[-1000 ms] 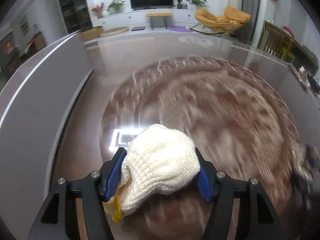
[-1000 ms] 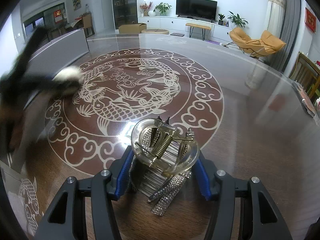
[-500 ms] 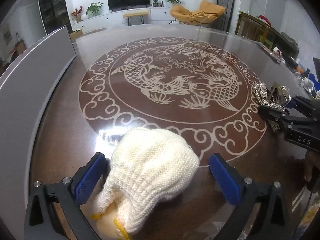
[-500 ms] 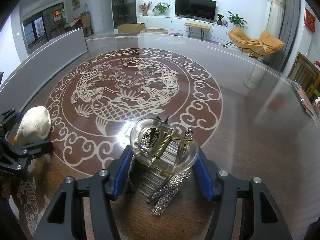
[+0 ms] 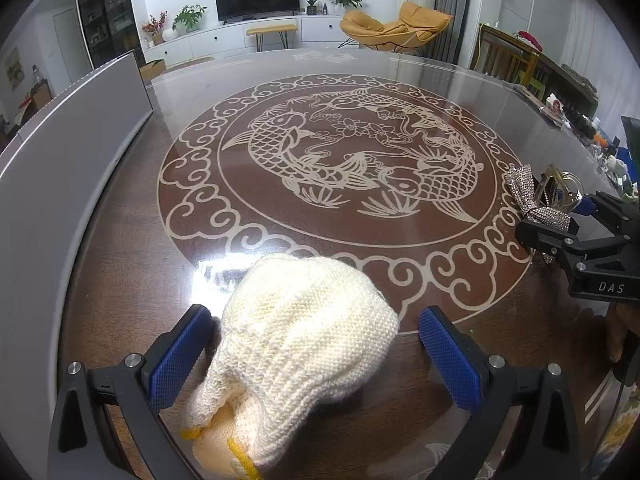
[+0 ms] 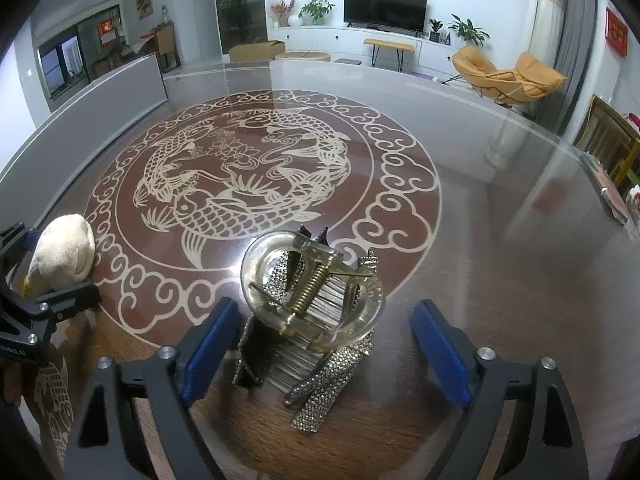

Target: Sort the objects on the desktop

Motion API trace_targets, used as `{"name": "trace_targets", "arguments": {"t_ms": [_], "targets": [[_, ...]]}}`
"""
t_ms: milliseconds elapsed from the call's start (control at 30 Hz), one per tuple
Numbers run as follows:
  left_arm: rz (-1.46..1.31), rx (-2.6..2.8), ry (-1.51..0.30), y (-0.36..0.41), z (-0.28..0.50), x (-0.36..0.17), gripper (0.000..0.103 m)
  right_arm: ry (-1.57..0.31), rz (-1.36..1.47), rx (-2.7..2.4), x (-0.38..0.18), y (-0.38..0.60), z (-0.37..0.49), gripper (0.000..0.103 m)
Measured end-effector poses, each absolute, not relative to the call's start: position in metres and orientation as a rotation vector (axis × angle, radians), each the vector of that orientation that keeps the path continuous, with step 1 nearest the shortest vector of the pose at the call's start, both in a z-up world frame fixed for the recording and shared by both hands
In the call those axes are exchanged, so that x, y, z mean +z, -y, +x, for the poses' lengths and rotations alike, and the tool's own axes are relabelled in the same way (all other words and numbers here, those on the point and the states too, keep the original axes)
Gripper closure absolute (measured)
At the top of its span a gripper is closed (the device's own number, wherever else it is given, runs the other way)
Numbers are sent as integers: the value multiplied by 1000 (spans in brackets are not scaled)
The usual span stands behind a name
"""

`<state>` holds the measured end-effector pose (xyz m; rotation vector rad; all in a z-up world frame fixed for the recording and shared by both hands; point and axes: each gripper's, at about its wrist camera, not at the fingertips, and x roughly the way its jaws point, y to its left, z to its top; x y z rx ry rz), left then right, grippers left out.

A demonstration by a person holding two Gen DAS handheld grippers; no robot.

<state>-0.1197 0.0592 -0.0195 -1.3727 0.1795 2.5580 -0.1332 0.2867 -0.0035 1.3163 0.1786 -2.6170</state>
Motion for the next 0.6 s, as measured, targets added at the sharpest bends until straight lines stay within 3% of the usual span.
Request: {"name": "trace_targets", "arguments": {"t_ms": [167, 267, 600], "targets": [[-1372, 2558, -179, -59, -120, -20, 0, -174, 1320, -2610, -5, -286, -135, 9], [-1373, 2558, -179, -59, -119, -19, 0, -179, 1337, -2603, -7, -284, -137, 1], [-1373, 2558, -179, -59, -119, -20, 0, -180, 1337, -2603, -8, -281, -136, 1]]}}
